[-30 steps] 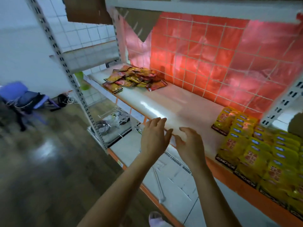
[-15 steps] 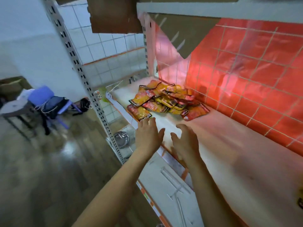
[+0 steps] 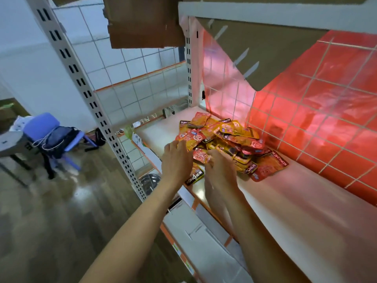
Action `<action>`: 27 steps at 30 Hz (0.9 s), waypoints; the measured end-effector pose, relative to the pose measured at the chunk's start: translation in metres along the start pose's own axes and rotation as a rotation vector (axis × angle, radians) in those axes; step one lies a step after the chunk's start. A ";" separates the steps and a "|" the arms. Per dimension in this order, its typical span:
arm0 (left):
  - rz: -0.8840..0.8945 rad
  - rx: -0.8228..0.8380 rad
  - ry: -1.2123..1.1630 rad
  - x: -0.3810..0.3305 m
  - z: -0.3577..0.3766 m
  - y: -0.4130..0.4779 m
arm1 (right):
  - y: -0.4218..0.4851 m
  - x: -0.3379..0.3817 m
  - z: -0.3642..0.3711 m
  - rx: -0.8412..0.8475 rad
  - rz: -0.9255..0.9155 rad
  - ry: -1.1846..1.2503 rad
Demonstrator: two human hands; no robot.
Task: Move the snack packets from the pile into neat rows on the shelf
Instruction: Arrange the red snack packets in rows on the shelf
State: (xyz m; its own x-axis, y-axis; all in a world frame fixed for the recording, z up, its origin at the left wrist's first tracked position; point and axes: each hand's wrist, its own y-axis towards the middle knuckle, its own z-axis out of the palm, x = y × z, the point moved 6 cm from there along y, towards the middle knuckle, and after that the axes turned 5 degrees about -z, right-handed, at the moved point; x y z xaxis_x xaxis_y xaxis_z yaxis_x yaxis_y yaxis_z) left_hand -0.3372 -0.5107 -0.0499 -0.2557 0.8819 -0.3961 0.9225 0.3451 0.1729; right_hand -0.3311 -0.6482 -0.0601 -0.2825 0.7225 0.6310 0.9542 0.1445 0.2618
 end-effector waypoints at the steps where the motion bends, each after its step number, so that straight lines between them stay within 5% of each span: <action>1: 0.009 0.011 -0.009 0.001 0.001 0.009 | 0.005 0.001 0.006 0.001 0.005 -0.020; 9: 0.072 0.108 -0.035 0.009 0.023 0.060 | 0.017 0.001 0.034 0.047 0.164 -0.314; 14: 0.091 0.069 -0.073 0.013 0.025 0.056 | 0.012 0.013 0.029 -0.066 0.144 -0.379; 27: 0.018 0.018 -0.527 0.030 -0.003 0.036 | -0.003 0.025 0.029 -0.018 0.322 -0.527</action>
State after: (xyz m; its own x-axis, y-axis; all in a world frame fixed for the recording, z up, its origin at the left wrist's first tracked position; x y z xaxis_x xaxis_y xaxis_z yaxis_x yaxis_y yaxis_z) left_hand -0.3124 -0.4710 -0.0531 -0.0641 0.6050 -0.7936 0.9312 0.3221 0.1704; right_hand -0.3377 -0.6112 -0.0666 0.1107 0.9654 0.2361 0.9804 -0.1451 0.1336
